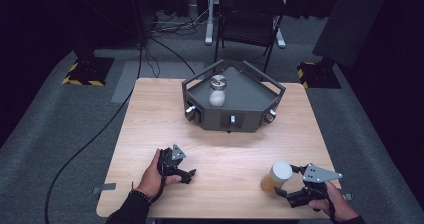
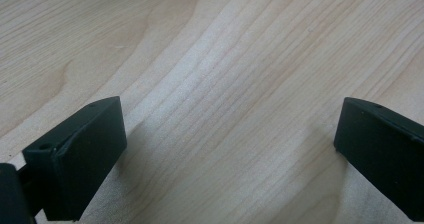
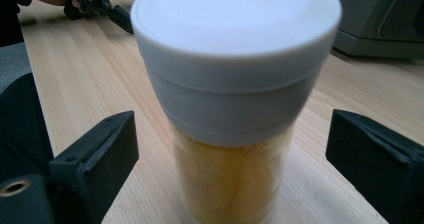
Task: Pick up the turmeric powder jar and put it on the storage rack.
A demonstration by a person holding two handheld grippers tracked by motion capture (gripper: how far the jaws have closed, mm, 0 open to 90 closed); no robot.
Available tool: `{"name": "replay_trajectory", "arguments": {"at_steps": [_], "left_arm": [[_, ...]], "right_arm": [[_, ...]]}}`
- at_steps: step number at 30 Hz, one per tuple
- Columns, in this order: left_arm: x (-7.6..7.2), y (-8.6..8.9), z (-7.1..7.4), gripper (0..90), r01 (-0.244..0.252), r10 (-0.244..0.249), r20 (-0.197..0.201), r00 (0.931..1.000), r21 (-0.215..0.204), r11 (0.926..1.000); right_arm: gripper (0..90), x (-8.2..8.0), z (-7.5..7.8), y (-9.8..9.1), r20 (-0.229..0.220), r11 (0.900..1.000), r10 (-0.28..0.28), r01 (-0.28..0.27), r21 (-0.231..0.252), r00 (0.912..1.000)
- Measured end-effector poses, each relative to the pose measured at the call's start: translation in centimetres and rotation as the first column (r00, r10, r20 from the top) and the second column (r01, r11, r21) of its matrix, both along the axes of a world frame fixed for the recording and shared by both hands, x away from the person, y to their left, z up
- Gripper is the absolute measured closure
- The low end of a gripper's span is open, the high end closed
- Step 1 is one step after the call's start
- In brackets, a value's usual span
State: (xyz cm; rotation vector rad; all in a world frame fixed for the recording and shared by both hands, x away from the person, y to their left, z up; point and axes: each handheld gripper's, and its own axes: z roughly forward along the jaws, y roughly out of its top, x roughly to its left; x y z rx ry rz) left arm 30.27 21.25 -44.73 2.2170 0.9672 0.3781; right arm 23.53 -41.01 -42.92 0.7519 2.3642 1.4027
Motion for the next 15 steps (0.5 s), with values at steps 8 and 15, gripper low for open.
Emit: {"name": "replay_trajectory", "arguments": {"at_steps": [8, 15], "left_arm": [[0.0, -0.03, 0.02, 0.0, -0.002, 0.002, -0.001, 1.0, 0.001, 1.0], [0.01, -0.03, 0.02, 0.0, -0.002, 0.002, -0.001, 1.0, 0.001, 1.0]], "right_arm": [[24.4, -0.45, -0.54, 0.49, 0.041, 0.9994, -0.011, 0.01, 0.034, 0.9991], [32.9, -0.62, -0.64, 0.81, 0.049, 0.9986, -0.027, 0.024, 0.047, 0.9984]]}}
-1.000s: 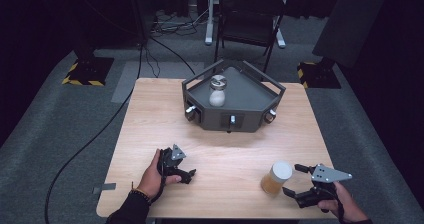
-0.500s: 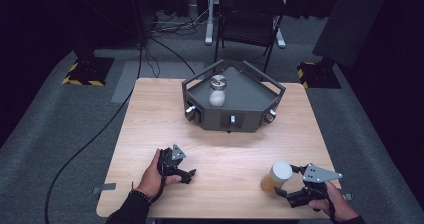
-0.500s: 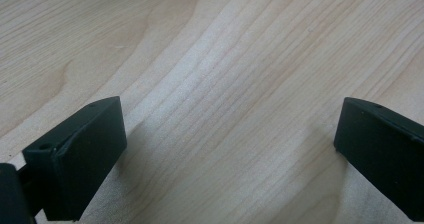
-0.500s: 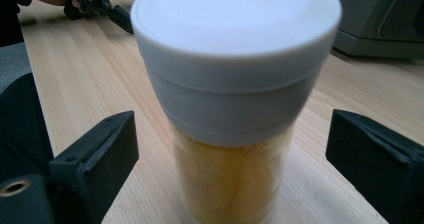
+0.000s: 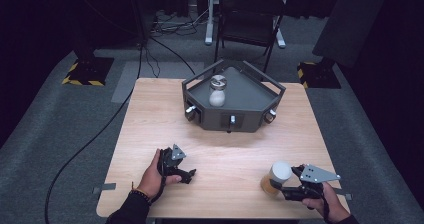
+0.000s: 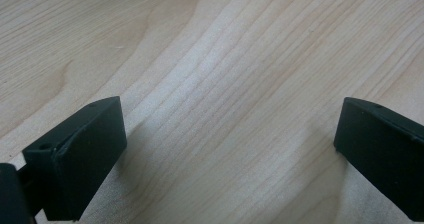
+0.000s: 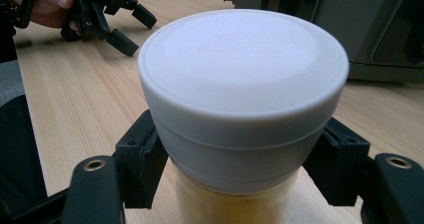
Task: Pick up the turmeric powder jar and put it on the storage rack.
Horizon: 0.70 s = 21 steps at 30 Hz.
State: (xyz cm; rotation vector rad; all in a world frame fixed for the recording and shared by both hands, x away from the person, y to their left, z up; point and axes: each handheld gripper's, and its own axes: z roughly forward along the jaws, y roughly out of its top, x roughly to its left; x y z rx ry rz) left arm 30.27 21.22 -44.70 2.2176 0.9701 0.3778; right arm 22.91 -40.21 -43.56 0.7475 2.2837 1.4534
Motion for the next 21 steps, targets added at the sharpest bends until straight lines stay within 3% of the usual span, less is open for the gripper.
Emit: {"name": "replay_trajectory", "arguments": {"at_steps": [8, 13, 17, 21], "left_arm": [[0.0, 0.0, 0.0, 0.0, 0.0, 0.0, 0.0, 1.0, 0.0, 1.0], [0.01, 0.01, 0.0, 0.0, 0.001, -0.001, 0.0, 1.0, 0.0, 1.0], [0.03, 0.02, 0.0, 0.0, 0.002, -0.002, 0.0, 1.0, 0.0, 1.0], [0.03, 0.02, 0.0, 0.0, 0.002, -0.002, 0.0, 1.0, 0.0, 1.0]], "right_arm": [[33.4, -0.16, 0.0, 0.16, -0.007, 0.9997, -0.021, 0.021, 0.01, 0.9998], [33.9, -0.04, -0.1, -0.31, -0.034, 0.9977, -0.05, 0.052, 0.043, 0.9982], [33.9, -0.4, 0.09, 0.21, -0.014, 0.9972, -0.073, 0.073, 0.019, 0.9973], [33.9, -0.56, 0.24, 0.47, -0.016, 0.9944, -0.101, 0.102, 0.028, 0.9947]]}}
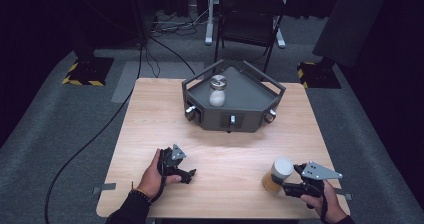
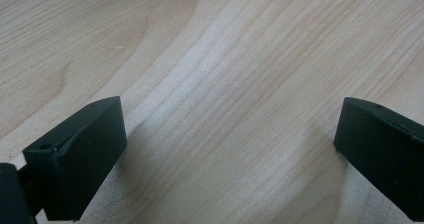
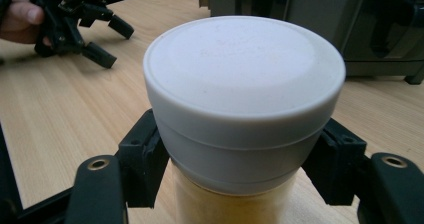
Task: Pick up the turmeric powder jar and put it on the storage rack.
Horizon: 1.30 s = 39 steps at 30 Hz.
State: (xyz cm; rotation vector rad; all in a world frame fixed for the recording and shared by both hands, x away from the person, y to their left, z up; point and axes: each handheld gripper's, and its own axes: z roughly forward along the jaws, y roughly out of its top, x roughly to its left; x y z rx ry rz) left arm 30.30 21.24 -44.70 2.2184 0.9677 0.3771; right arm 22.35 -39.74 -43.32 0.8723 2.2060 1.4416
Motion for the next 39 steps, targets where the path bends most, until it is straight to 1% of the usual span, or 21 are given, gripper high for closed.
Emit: {"name": "replay_trajectory", "arguments": {"at_steps": [4, 8, 12, 16, 19, 23, 29, 36, 39], "left_arm": [[0.0, 0.0, 0.0, 0.0, 0.0, 0.0, 0.0, 1.0, 0.0, 1.0], [0.0, 0.0, 0.0, 0.0, 0.0, 0.0, 0.0, 1.0, 0.0, 1.0], [0.0, 0.0, 0.0, 0.0, 0.001, -0.001, 0.0, 1.0, 0.0, 1.0], [0.0, 0.0, 0.0, 0.0, 0.001, -0.001, 0.0, 1.0, 0.0, 1.0], [0.0, 0.0, 0.0, 0.0, 0.001, -0.001, 0.0, 1.0, 0.0, 1.0], [0.0, 0.0, 0.0, 0.0, 0.001, -0.001, 0.0, 1.0, 0.0, 1.0], [0.0, 0.0, 0.0, 0.0, 0.001, -0.001, 0.0, 1.0, 0.0, 1.0], [0.0, 0.0, 0.0, 0.0, 0.001, -0.001, 0.0, 1.0, 0.0, 1.0], [0.0, 0.0, 0.0, 0.0, 0.001, -0.001, 0.001, 1.0, 0.0, 1.0]], "right_arm": [[33.8, 0.0, 0.5, 0.4, -0.026, 0.9993, -0.037, 0.037, 0.007, 0.999], [33.8, -0.2, 0.8, 1.0, -0.02, 0.9979, -0.064, 0.064, -0.005, 0.9977], [33.9, -0.4, 1.1, 1.3, -0.008, 0.996, -0.09, 0.09, 0.005, 0.996], [33.9, -0.9, 1.4, 1.8, 0.02, 0.9906, -0.137, 0.137, -0.004, 0.9904], [33.9, -0.9, 1.8, 1.8, 0.029, 0.9878, -0.156, 0.156, -0.002, 0.9874], [33.9, -1.0, 2.2, 2.0, 0.039, 0.9809, -0.195, 0.195, 0.001, 0.9801], [33.9, -0.7, 3.0, 2.4, 0.059, 0.9742, -0.226, 0.225, 0.008, 0.9724], [33.9, -0.1, 4.1, 3.1, 0.077, 0.9669, -0.255, 0.254, 0.021, 0.9639], [33.9, 0.2, 4.5, 3.5, 0.09, 0.9623, -0.272, 0.27, 0.031, 0.9581]]}}
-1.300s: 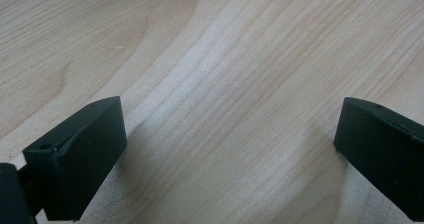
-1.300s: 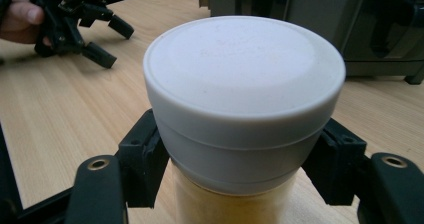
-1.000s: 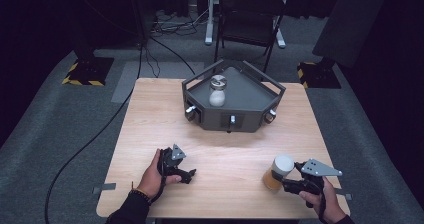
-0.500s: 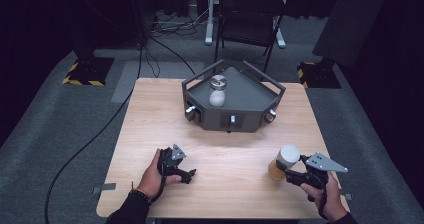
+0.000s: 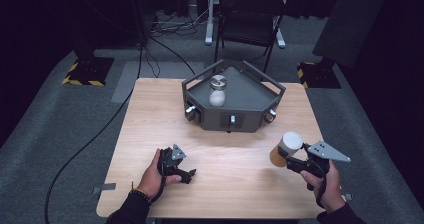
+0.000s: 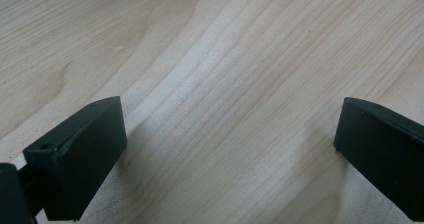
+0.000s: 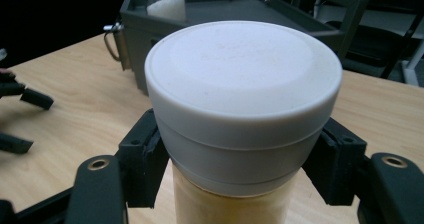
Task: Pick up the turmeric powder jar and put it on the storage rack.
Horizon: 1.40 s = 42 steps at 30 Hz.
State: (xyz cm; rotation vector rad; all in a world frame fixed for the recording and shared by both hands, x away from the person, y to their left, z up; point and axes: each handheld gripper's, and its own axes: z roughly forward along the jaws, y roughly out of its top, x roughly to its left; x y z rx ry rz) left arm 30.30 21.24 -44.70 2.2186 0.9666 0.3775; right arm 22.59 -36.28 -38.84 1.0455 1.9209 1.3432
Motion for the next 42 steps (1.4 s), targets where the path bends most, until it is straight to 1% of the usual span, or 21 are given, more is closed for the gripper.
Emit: {"name": "replay_trajectory", "arguments": {"at_steps": [7, 10, 13, 19, 25, 28, 35, 42], "left_arm": [[0.0, 0.0, 0.0, 0.1, 0.0, 0.0, 0.0, 1.0, 0.0, 1.0], [0.0, 0.0, 0.0, 0.1, 0.0, 0.0, 0.0, 1.0, 0.0, 1.0], [0.0, 0.0, 0.0, 0.1, 0.0, 0.0, 0.0, 1.0, 0.0, 1.0], [0.0, 0.0, 0.0, 0.0, 0.0, 0.0, -0.001, 1.0, 0.0, 1.0], [0.0, 0.0, 0.0, 0.1, 0.001, -0.001, 0.0, 1.0, 0.001, 1.0], [0.0, 0.0, 0.0, 0.1, 0.001, -0.001, -0.001, 1.0, 0.001, 1.0], [0.0, 0.0, 0.0, 0.0, 0.0, 0.0, -0.004, 1.0, 0.0, 1.0], [0.0, 0.0, 0.0, 0.0, -0.001, 0.001, -0.004, 1.0, 0.0, 1.0]], "right_arm": [[33.9, 1.1, 1.1, 1.0, 0.021, 0.9997, -0.025, 0.025, 0.007, 0.9995], [33.8, 1.5, 1.6, 1.7, 0.037, 0.9993, -0.039, 0.039, 0.001, 0.9986], [33.8, 2.2, 2.1, 2.0, 0.041, 0.999, -0.043, 0.042, 0.016, 0.9983], [33.8, 3.4, 3.5, 3.4, 0.067, 0.9983, -0.059, 0.059, -0.001, 0.996], [33.8, 4.7, 4.4, 4.4, 0.076, 0.9966, -0.082, 0.081, 0.015, 0.9937], [33.8, 5.2, 4.8, 5.0, 0.096, 0.996, -0.089, 0.089, 0.002, 0.9914], [33.8, 6.9, 5.7, 6.0, 0.121, 0.994, -0.105, 0.108, -0.016, 0.9871], [33.8, 8.8, 6.4, 7.0, 0.131, 0.9926, -0.117, 0.12, -0.018, 0.9846]]}}
